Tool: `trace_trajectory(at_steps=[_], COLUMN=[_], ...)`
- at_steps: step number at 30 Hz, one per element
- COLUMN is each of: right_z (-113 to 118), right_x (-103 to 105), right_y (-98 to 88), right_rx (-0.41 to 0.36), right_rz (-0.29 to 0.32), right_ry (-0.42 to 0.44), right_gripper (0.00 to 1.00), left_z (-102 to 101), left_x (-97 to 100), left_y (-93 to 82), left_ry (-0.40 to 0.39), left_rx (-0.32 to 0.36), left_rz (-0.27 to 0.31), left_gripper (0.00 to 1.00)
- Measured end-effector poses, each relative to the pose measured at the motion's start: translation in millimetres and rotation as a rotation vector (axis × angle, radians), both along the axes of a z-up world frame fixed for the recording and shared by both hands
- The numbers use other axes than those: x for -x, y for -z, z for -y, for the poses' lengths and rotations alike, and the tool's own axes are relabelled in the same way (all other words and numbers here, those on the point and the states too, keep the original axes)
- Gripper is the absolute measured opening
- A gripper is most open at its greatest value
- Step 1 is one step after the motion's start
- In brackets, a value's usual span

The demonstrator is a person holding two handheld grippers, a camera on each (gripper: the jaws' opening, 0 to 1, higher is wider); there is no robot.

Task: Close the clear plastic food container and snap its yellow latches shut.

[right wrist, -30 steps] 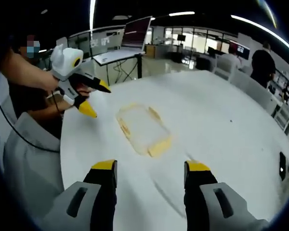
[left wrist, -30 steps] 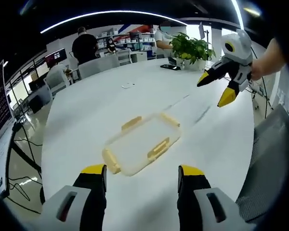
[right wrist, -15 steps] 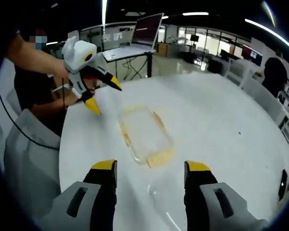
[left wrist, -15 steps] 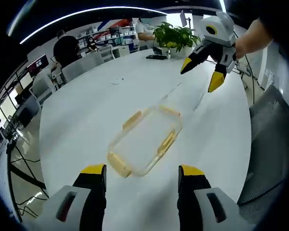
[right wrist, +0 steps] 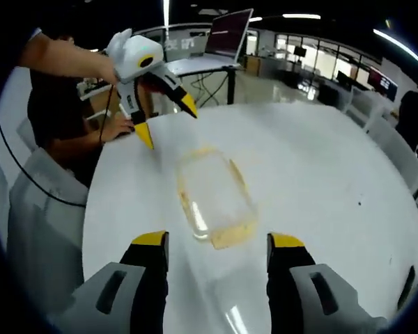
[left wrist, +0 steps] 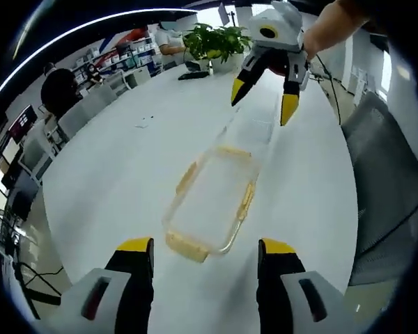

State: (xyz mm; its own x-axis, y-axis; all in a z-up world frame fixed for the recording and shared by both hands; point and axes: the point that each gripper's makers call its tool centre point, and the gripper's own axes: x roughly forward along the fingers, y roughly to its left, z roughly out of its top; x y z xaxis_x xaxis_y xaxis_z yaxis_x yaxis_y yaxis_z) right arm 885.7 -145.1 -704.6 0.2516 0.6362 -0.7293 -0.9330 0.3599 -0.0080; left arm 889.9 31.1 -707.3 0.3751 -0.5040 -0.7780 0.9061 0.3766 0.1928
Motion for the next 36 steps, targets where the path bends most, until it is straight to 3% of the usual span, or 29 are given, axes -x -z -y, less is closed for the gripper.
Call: trace_trajectory(at_steps=[3,13,18,23,28,36], right_z=[-2,-11,-14,-14,-13,-18], right_x=[0,-4,3,3,-1,-6], right_y=[3.0,9.1,18.9,25.1,31.1,38.9], right_rx=[0.014,0.042,0.079,0.130,0.158,0.185], right_rz=[-0.003,-0.011,-0.093,-0.067,-0.059,-0.064], right_ry=[-0.020,-0.077,-0.158,-0.231,-0.261,-0.285], right_gripper=[0.54,0.55,0.57,0.58,0.59,0.58], left_z=[1,-2,-1,0,-3,-11], left_x=[-0.2,-4.3,-7.8,-12.4,-15.1,-20.3], left_y=[-2.0,5.8,9.0,10.7,14.9,32.9], left_ry=[0.061,0.142,0.197,0.221,0.259,0.302], left_rx=[-0.017,-0.066,-0.085,-0.064,-0.095,-0.159], left_rz=[0.003,-0.033,-0.044,-0.066,-0.071,-0.140], left_gripper=[0.55,0.55,0.54,0.54,0.53,0.51])
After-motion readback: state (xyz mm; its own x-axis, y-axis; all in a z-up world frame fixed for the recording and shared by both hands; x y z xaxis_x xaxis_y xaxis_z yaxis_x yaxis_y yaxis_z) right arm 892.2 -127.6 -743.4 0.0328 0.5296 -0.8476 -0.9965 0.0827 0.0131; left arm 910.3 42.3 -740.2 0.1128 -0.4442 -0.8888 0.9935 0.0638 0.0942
